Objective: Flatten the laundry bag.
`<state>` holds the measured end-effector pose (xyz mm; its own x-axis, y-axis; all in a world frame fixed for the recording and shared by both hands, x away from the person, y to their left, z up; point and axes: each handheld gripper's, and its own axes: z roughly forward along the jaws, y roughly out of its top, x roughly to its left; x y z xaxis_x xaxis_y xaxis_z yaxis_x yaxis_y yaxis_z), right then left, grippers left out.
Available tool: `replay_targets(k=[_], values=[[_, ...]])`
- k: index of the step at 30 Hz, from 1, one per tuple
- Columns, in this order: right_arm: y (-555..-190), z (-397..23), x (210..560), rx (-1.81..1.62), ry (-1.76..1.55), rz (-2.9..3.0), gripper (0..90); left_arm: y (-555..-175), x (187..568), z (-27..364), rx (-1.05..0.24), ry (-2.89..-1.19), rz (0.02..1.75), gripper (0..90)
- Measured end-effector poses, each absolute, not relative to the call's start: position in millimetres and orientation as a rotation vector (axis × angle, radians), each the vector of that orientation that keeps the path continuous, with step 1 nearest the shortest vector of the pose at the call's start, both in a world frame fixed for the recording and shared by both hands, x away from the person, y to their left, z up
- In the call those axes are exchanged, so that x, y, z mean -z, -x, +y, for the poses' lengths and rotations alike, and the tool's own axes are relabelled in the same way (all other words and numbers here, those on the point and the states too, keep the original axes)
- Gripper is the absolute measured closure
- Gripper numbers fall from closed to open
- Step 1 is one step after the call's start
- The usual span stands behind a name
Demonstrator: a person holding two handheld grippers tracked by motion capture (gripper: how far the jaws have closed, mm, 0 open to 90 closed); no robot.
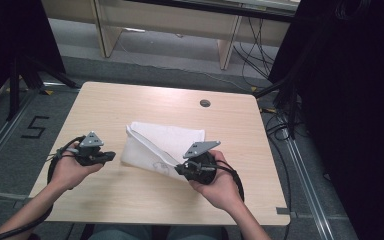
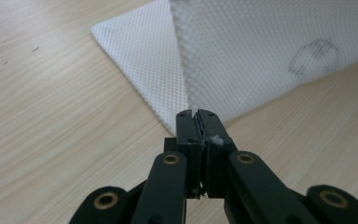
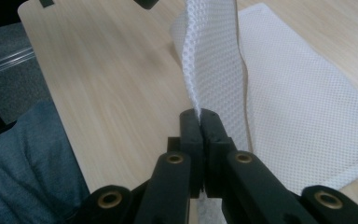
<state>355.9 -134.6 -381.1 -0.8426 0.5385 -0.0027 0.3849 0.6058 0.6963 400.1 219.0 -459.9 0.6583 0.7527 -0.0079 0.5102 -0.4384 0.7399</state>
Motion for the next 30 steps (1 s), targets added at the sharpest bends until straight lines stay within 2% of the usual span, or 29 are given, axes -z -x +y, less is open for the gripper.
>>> replay_targets(k=[12, 30], values=[[-339.8, -132.8, 391.8, -1.037, -0.766, 2.698, 90.0, -388.7, 465.3, 230.5, -0.423, -2.143, 1.000, 85.6], [-326.8, -130.7, 400.0, -1.027, -0.723, 2.743, 90.0, -394.3, 467.9, 233.8, -0.448, -2.120, 1.030, 84.4]])
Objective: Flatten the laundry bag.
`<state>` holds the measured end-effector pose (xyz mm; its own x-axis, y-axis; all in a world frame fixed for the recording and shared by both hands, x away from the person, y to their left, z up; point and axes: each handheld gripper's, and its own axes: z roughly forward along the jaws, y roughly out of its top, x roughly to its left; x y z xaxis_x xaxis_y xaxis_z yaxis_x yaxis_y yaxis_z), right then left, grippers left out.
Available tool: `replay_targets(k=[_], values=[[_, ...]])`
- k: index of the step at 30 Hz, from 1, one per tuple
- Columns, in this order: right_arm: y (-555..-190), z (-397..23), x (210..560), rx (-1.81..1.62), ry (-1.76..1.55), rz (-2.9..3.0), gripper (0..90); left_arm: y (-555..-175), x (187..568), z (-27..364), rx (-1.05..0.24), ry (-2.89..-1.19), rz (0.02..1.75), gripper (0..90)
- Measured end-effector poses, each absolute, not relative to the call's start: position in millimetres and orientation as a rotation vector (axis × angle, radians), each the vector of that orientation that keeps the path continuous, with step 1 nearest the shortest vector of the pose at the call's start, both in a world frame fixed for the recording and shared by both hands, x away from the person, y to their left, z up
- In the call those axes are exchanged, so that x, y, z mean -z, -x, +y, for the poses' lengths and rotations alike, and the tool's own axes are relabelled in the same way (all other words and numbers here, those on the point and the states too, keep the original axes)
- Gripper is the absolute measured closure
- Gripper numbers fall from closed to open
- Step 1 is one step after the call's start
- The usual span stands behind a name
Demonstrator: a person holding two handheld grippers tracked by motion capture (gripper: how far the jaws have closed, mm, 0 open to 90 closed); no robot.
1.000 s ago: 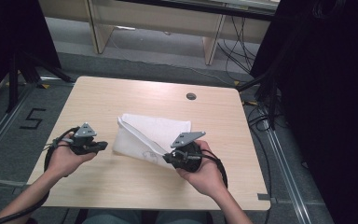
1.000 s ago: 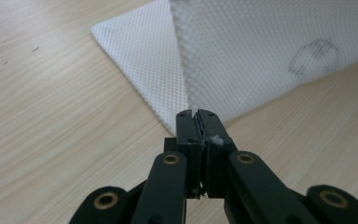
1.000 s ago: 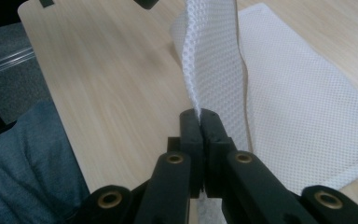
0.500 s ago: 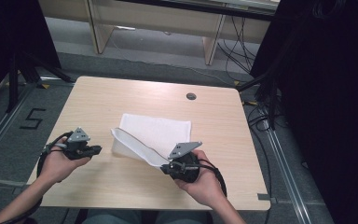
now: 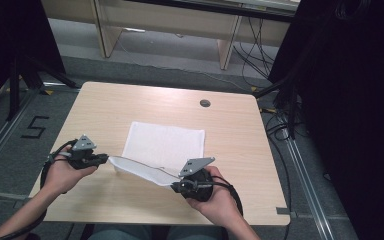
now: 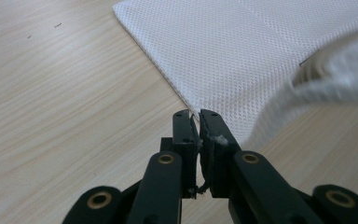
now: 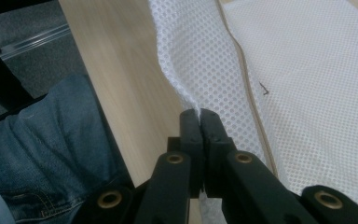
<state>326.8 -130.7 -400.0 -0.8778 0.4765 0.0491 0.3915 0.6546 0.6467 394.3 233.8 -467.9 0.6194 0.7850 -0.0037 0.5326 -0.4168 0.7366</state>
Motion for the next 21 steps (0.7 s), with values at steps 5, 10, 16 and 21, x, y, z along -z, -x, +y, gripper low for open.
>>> replay_targets(k=[5, 10, 16, 21], values=[[-322.8, -127.8, 405.4, -1.019, -0.752, 2.760, 90.0, -394.7, 469.3, 232.0, -0.454, -2.090, 1.048, 83.9], [-322.5, -125.2, 412.3, -1.008, -0.697, 2.801, 90.0, -394.6, 469.6, 231.8, -0.454, -2.083, 1.052, 83.2], [-320.3, -120.5, 422.6, -0.967, -0.700, 2.844, 90.0, -394.7, 468.6, 232.3, -0.454, -2.138, 1.018, 82.5], [-319.5, -116.8, 427.9, -0.947, -0.688, 2.874, 90.0, -394.4, 468.4, 230.6, -0.453, -2.189, 0.981, 81.8]])
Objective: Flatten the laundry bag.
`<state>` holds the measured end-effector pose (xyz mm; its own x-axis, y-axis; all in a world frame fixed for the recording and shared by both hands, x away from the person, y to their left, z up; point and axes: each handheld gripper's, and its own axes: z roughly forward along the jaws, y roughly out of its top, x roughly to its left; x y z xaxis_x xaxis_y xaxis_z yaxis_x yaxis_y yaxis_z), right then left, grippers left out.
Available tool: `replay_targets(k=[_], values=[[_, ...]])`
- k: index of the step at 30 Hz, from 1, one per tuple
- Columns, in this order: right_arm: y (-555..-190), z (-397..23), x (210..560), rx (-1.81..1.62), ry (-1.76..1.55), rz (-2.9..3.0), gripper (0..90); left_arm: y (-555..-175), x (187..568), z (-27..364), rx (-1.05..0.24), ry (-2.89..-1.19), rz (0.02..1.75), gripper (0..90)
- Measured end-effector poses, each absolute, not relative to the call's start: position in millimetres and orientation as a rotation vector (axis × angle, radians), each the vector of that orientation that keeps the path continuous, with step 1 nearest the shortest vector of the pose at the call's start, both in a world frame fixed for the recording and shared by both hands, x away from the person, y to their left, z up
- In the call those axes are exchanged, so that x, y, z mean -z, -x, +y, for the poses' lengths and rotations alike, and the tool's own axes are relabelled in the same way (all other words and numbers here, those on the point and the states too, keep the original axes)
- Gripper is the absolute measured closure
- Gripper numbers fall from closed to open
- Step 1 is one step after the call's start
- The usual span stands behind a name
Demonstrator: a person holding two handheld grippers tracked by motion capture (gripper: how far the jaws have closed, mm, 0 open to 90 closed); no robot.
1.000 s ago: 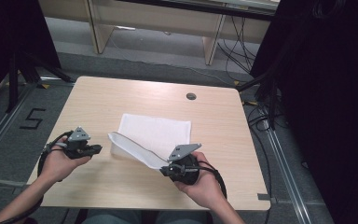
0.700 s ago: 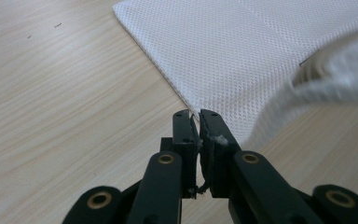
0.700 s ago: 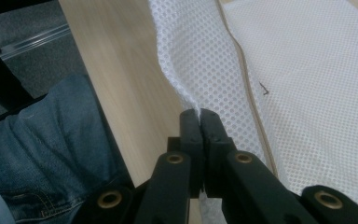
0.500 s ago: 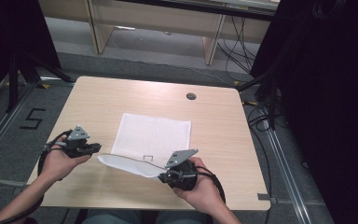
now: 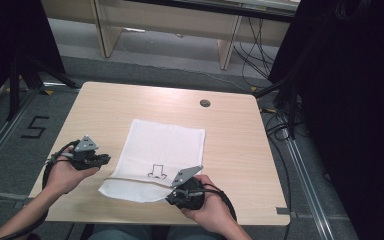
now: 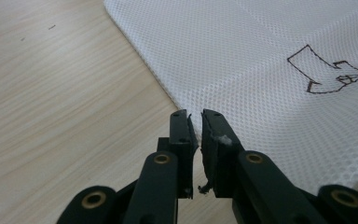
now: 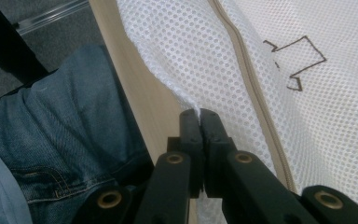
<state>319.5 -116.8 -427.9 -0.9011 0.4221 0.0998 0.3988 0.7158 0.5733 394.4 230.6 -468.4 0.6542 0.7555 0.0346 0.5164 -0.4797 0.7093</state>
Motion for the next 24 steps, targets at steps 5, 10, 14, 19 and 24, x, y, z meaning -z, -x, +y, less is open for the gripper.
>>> replay_targets(k=[5, 10, 14, 19, 24], values=[[-319.7, -114.4, 433.1, -0.933, -0.681, 2.889, 90.0, -393.0, 470.9, 224.1, -0.441, -2.152, 0.990, 80.9], [-320.5, -113.3, 437.8, -0.916, -0.676, 2.904, 90.0, -392.6, 471.5, 221.1, -0.435, -2.168, 0.965, 79.9], [-322.6, -113.8, 441.6, -0.898, -0.681, 2.904, 89.9, -392.0, 472.7, 218.2, -0.434, -2.165, 0.956, 78.9], [-325.5, -115.6, 446.3, -0.870, -0.718, 2.912, 89.9, -391.8, 473.0, 216.2, -0.432, -2.175, 0.945, 77.8], [-328.8, -116.7, 450.3, -0.847, -0.719, 2.906, 89.7, -391.4, 474.5, 213.8, -0.425, -2.169, 0.948, 77.1]])
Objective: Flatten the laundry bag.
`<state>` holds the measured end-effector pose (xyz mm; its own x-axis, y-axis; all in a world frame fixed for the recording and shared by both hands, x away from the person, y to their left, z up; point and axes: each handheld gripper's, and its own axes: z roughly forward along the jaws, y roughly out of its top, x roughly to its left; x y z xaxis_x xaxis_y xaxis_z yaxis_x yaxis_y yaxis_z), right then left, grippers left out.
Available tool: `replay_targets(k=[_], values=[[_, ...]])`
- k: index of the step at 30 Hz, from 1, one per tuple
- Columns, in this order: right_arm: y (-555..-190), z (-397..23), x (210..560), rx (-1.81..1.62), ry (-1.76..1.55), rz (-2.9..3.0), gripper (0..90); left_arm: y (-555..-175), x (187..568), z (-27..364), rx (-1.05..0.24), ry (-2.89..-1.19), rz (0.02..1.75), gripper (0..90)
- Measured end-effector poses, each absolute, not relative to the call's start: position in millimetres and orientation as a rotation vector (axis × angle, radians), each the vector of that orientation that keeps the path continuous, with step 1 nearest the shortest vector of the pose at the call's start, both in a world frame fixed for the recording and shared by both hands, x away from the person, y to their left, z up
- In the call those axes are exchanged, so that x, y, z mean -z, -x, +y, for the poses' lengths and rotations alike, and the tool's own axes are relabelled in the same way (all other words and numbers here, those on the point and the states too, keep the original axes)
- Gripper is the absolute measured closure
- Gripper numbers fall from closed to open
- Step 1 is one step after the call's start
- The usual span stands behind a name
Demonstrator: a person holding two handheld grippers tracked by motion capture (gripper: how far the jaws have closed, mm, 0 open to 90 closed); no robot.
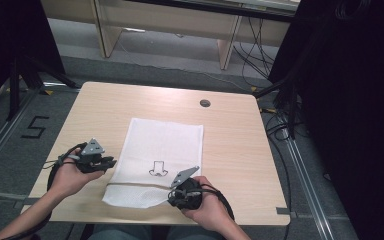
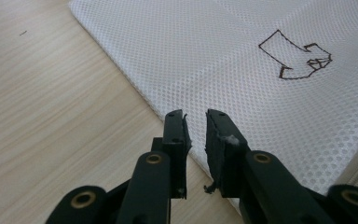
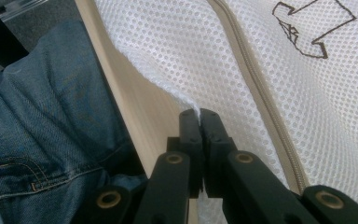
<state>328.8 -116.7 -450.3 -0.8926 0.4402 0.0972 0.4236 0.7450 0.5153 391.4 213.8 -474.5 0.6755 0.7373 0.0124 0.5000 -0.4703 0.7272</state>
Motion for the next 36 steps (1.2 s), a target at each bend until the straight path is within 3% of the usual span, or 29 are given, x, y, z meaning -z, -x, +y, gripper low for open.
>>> replay_targets(k=[16, 31, 36], values=[[-332.7, -113.8, 463.6, -0.797, -0.725, 2.935, 87.8, -390.5, 477.2, 206.9, -0.426, -2.199, 0.915, 72.8], [-329.4, -121.6, 450.3, -0.911, -0.861, 2.902, 64.3, -388.8, 481.5, 201.8, -0.416, -2.192, 0.914, 68.0], [-337.7, -132.7, 450.8, -0.887, -0.982, 2.862, 68.1, -385.1, 481.5, 196.8, -0.371, -2.197, 0.890, 68.6]])
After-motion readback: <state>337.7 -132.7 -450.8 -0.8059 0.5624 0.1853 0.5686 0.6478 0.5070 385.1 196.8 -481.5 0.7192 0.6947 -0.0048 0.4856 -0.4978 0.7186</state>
